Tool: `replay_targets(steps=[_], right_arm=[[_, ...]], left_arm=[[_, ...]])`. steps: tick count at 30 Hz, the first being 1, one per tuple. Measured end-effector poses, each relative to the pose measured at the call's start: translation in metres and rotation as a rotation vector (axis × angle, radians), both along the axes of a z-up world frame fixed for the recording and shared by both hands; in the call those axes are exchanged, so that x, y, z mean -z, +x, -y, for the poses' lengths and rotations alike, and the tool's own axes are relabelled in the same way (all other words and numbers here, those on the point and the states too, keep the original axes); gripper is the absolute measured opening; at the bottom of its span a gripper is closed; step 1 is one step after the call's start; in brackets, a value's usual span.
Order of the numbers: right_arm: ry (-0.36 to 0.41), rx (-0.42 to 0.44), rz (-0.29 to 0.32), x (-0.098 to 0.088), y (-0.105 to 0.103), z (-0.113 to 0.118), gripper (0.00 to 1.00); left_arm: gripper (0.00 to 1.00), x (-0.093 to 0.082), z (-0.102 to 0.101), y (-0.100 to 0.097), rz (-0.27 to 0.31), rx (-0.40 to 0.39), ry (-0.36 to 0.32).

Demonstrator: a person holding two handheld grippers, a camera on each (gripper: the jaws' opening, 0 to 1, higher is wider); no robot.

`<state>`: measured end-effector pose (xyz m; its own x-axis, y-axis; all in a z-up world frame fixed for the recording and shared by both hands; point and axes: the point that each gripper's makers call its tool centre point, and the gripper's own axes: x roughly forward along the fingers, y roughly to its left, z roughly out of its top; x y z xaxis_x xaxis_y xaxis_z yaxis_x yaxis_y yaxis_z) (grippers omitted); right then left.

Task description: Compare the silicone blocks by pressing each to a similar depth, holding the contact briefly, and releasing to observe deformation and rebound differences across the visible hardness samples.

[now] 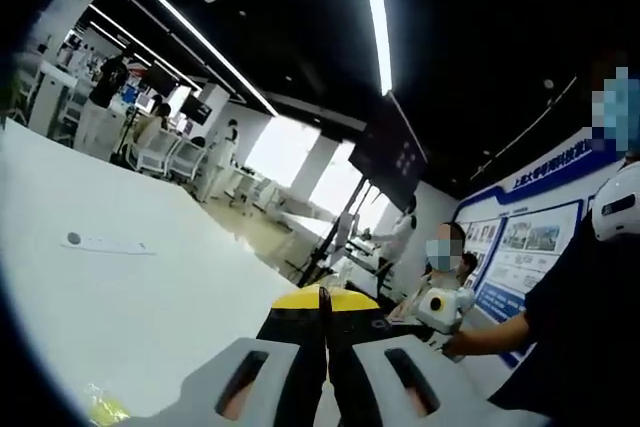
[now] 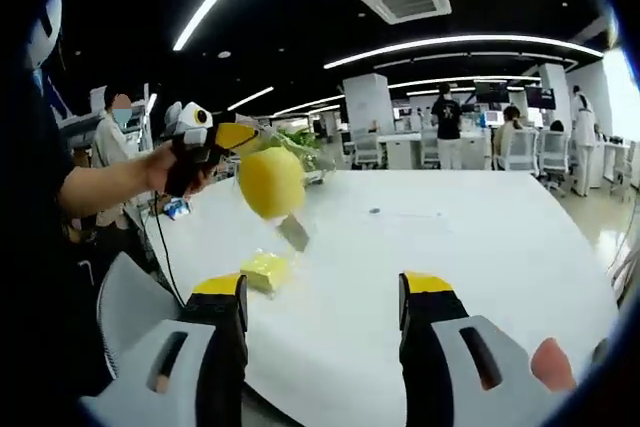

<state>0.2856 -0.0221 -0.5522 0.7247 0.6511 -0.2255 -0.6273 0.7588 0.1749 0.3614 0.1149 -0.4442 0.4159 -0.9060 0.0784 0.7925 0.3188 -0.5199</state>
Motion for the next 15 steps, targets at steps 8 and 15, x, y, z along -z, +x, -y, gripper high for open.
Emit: replay_targets(steps=[8,15], right_arm=[[0.024,0.05,-0.01,0.003,-0.01,0.013,0.54],[0.008,0.052,-0.022,0.006,-0.017,0.017,0.54]], left_arm=[[0.0,0.003,0.001,0.003,-0.018,-0.008,-0.008],[0.0,0.009,0.002,0.003,-0.038,-0.009,-0.01]])
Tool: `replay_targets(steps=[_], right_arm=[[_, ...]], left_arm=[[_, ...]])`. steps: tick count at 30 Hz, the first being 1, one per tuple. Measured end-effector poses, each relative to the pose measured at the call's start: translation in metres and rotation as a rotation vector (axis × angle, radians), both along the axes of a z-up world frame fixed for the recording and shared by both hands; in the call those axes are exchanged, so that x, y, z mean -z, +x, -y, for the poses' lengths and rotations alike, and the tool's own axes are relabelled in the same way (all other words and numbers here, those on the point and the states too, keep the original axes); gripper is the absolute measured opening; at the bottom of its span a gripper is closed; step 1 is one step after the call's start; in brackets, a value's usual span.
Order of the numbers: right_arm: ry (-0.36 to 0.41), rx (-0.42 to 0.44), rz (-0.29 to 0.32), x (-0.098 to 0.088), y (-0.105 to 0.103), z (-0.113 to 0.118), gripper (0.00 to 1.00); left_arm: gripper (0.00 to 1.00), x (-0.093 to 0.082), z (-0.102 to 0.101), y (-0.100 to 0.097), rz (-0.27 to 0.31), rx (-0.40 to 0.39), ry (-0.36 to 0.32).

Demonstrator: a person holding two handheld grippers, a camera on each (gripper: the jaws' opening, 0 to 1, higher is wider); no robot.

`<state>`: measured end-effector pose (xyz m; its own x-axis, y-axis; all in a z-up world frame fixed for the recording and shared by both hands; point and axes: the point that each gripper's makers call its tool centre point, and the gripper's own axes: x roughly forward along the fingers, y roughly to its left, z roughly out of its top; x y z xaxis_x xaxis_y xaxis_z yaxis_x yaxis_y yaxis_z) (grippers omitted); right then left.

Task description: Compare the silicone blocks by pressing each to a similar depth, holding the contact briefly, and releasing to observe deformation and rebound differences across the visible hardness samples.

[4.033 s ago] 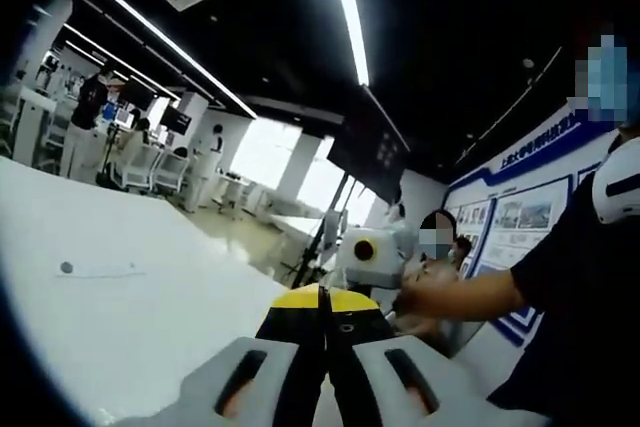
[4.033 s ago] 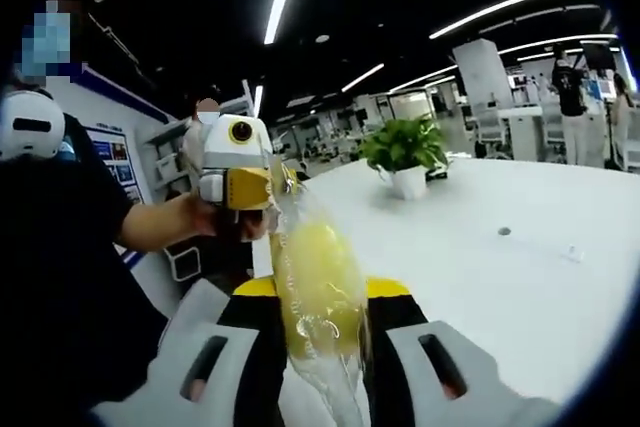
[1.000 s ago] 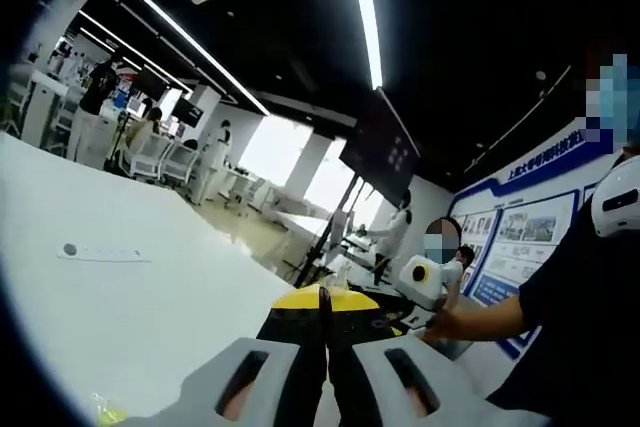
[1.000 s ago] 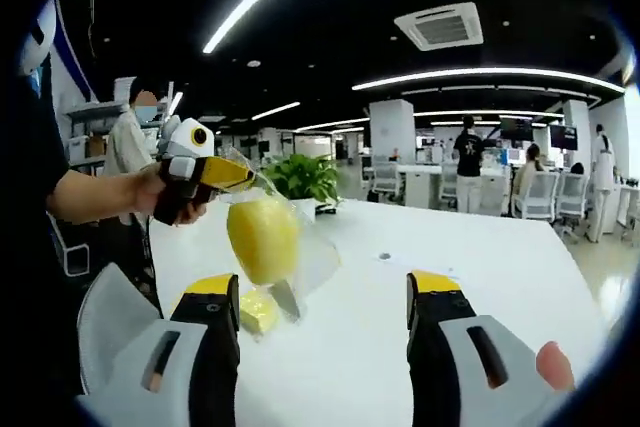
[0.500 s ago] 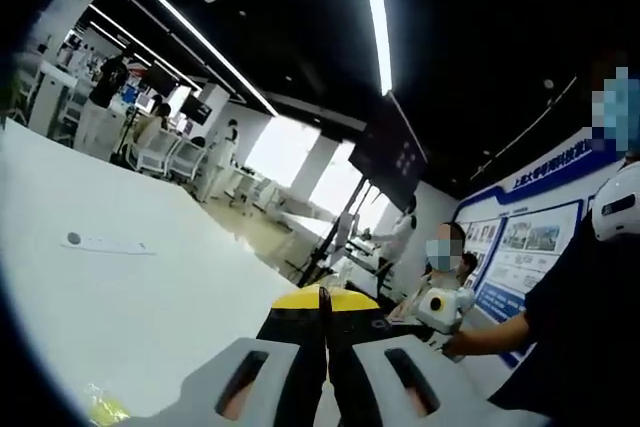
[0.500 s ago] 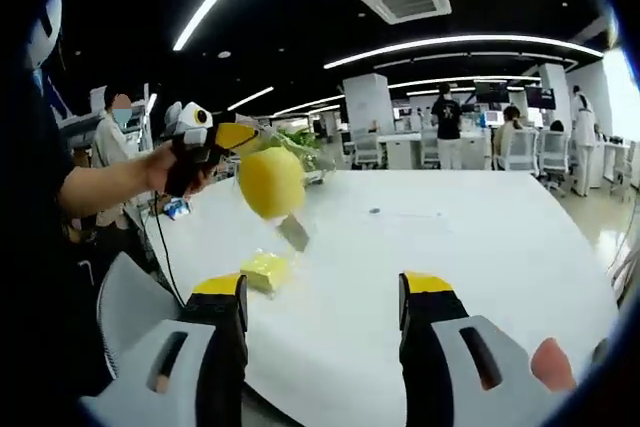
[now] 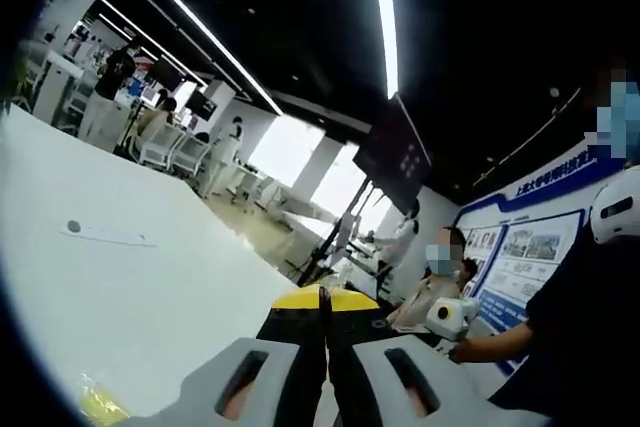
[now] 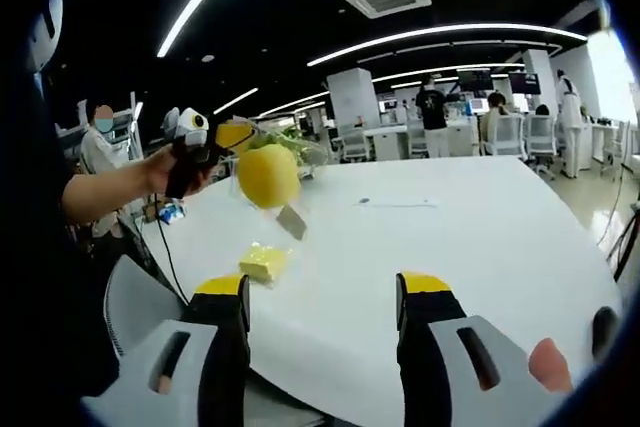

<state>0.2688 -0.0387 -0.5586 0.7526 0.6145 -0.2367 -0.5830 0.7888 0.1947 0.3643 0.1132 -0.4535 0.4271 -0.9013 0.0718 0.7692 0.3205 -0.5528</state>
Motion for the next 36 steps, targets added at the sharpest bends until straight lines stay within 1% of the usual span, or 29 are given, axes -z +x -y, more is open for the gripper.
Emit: replay_targets(steps=[6,11,16,17,20,30,33,36], right_arm=[[0.004,0.002,-0.024,0.003,-0.005,0.002,0.54],[-0.023,0.003,-0.042,0.009,-0.011,0.004,0.52],[-0.028,-0.001,-0.063,0.014,-0.018,0.003,0.53],[-0.041,-0.002,-0.075,0.016,-0.02,0.003,0.53],[-0.07,0.002,-0.07,0.019,-0.021,0.006,0.52],[-0.049,0.028,-0.096,0.021,-0.02,0.014,0.51],[-0.047,0.029,-0.097,0.022,-0.019,0.014,0.51],[-0.045,0.029,-0.103,0.023,-0.017,0.012,0.51]], left_arm=[[0.0,0.007,-0.001,0.002,-0.019,-0.009,-0.001],[0.0,0.017,-0.003,0.006,-0.05,-0.02,-0.011],[0.0,0.028,-0.002,0.008,-0.077,-0.027,-0.013],[0.0,0.032,-0.002,0.009,-0.092,-0.027,-0.017],[0.0,0.041,-0.001,0.009,-0.119,-0.029,-0.023],[0.0,0.071,-0.005,0.011,-0.236,-0.061,-0.081],[0.0,0.079,-0.005,0.01,-0.259,-0.068,-0.089],[0.0,0.088,-0.005,0.009,-0.276,-0.071,-0.082]])
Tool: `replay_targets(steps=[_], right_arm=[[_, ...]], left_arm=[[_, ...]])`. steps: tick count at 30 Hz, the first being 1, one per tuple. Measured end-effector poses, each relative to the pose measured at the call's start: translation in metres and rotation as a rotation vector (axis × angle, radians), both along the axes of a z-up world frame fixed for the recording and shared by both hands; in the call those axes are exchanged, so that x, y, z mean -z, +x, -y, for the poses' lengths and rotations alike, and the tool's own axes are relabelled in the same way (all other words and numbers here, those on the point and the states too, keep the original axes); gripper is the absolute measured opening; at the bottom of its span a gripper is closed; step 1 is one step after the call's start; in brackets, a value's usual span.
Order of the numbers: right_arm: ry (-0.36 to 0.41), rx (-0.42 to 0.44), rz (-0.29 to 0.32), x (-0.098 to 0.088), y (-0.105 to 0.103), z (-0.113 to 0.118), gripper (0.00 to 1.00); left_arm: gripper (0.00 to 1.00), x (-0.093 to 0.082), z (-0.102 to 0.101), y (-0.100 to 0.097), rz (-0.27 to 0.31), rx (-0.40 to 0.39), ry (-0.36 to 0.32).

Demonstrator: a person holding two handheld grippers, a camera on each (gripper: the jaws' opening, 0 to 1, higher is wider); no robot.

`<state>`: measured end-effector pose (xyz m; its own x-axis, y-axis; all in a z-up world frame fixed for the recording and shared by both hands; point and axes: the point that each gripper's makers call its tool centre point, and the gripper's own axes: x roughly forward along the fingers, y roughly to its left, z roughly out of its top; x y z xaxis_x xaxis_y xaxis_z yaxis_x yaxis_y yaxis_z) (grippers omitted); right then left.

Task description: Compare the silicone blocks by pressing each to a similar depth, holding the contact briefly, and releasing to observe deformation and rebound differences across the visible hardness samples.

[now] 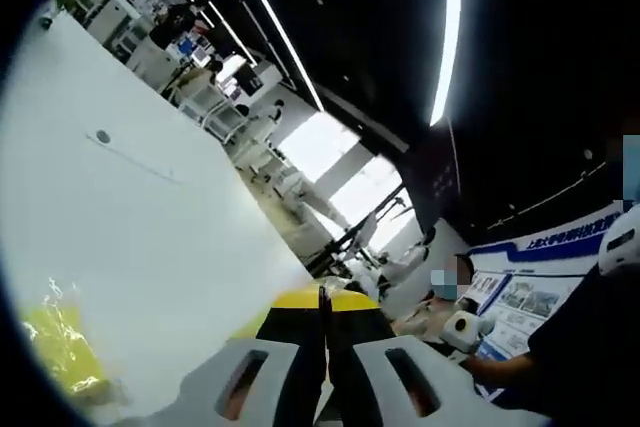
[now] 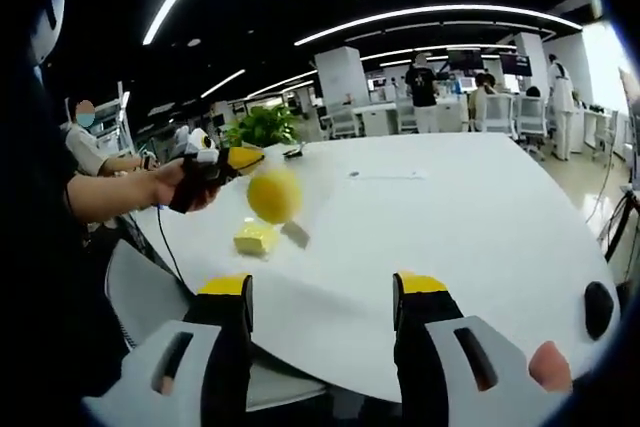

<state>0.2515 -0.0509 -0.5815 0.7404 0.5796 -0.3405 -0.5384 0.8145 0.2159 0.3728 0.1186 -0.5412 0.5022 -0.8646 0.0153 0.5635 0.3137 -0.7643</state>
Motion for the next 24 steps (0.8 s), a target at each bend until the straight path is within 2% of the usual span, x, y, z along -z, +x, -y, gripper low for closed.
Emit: replay_targets(steps=[8,18,20,22,24], right_arm=[[-0.009,-0.026,-0.021,0.006,-0.002,-0.008,0.51],[-0.019,-0.021,-0.042,0.011,-0.002,-0.003,0.5],[-0.018,-0.019,-0.043,0.011,-0.002,-0.003,0.5],[-0.016,-0.019,-0.047,0.012,-0.002,-0.003,0.5],[-0.017,-0.02,-0.05,0.013,-0.003,-0.004,0.5]], left_arm=[[0.0,0.024,-0.002,0.003,-0.085,-0.042,-0.029],[0.0,0.047,-0.004,0.006,-0.17,-0.084,-0.073],[0.0,0.053,-0.006,0.007,-0.223,-0.108,-0.119],[0.0,0.058,-0.009,0.01,-0.251,-0.144,-0.141],[0.0,0.063,-0.011,0.009,-0.26,-0.145,-0.149]])
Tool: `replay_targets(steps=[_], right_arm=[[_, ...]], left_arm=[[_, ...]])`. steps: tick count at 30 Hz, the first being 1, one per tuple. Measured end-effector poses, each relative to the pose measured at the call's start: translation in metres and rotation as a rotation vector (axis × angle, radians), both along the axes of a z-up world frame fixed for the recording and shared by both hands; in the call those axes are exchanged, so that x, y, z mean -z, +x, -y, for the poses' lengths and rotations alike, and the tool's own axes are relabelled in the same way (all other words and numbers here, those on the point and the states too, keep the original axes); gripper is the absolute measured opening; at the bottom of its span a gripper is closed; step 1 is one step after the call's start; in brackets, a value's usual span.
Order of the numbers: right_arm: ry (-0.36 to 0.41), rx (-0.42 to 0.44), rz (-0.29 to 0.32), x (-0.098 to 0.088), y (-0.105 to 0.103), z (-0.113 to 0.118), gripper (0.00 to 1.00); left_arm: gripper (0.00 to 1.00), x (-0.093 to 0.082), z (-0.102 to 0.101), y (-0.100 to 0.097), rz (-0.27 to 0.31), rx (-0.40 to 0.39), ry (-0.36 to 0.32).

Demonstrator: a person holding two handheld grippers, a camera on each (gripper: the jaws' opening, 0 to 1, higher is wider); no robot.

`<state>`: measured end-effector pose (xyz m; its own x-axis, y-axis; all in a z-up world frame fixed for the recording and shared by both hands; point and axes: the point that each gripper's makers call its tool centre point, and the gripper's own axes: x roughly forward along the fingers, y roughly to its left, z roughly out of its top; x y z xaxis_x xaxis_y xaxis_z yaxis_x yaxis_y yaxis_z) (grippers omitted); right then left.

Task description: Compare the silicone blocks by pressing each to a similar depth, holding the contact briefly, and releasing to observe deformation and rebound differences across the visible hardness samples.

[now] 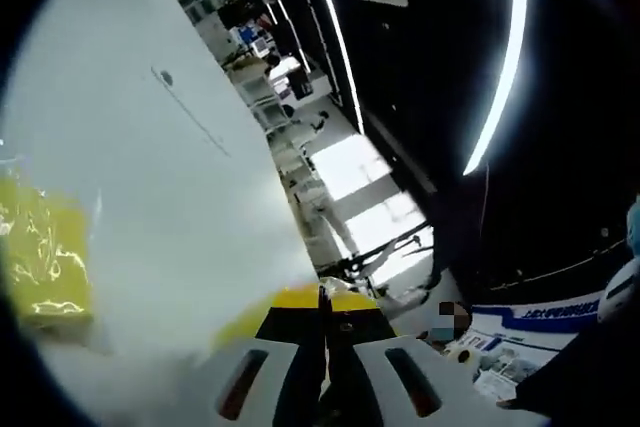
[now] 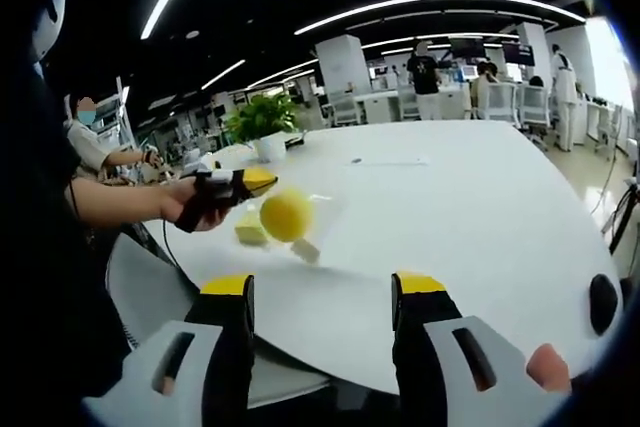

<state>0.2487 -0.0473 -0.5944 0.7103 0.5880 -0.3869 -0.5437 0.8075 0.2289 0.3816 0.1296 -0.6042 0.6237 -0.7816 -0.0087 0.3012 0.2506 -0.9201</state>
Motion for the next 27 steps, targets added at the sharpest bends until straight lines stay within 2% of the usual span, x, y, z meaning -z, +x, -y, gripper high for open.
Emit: replay_targets(steps=[1,8,17,20,27], right_arm=[[0.0,-0.001,-0.003,0.001,0.0,0.0,0.5],[0.003,-0.008,-0.024,0.006,-0.001,-0.003,0.5],[0.003,-0.016,-0.041,0.011,0.001,-0.005,0.49],[0.002,-0.012,-0.044,0.012,0.002,-0.005,0.49],[0.003,-0.012,-0.06,0.017,-0.002,-0.007,0.49]], left_arm=[[0.0,0.003,-0.003,0.002,-0.019,-0.02,-0.009],[0.0,0.014,-0.01,0.008,-0.055,-0.065,-0.033],[0.0,0.029,-0.018,0.026,-0.12,-0.143,-0.068],[0.0,0.032,-0.018,0.033,-0.127,-0.147,-0.062],[0.0,0.044,-0.02,0.047,-0.126,-0.154,0.028]])
